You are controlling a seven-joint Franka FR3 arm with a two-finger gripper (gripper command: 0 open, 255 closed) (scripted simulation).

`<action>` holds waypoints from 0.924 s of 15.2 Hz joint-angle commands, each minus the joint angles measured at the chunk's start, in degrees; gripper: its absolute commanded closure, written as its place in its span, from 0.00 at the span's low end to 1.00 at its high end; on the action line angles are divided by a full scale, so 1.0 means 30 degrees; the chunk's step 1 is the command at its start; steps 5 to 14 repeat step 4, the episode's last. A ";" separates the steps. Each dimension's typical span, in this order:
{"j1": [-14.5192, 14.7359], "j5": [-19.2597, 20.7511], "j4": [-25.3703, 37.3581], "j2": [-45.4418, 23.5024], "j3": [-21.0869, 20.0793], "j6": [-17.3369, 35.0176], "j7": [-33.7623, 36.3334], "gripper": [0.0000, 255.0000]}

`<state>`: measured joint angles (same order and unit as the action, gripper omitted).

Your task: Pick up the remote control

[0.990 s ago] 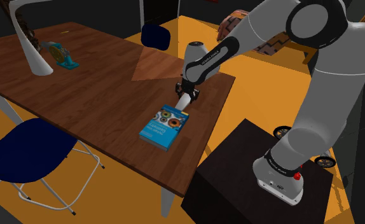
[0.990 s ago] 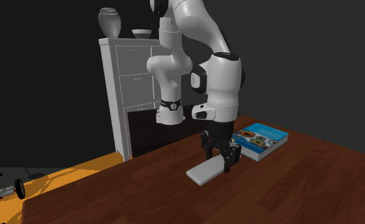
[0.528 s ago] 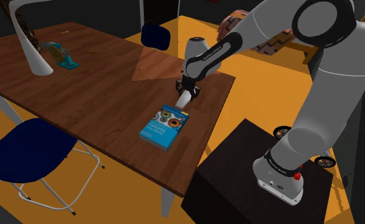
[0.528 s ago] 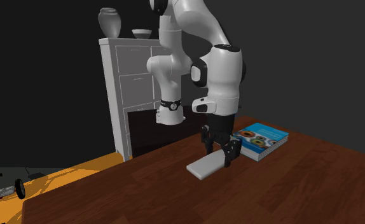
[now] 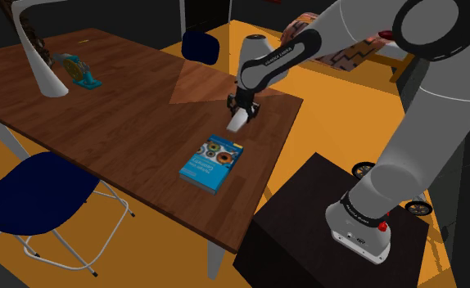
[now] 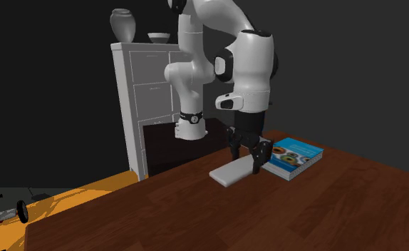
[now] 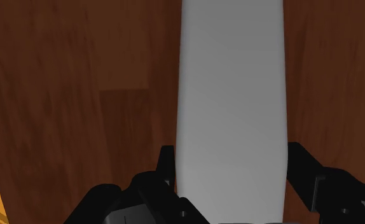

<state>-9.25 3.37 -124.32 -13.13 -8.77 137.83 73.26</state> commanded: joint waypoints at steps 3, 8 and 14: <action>-0.0035 -0.0149 0.0190 0.0538 -0.0047 -0.0721 -0.0106 1.00; -0.0035 -0.0148 0.0192 0.0537 -0.0046 -0.0722 -0.0106 1.00; -0.0035 -0.0148 0.0192 0.0537 -0.0046 -0.0722 -0.0106 1.00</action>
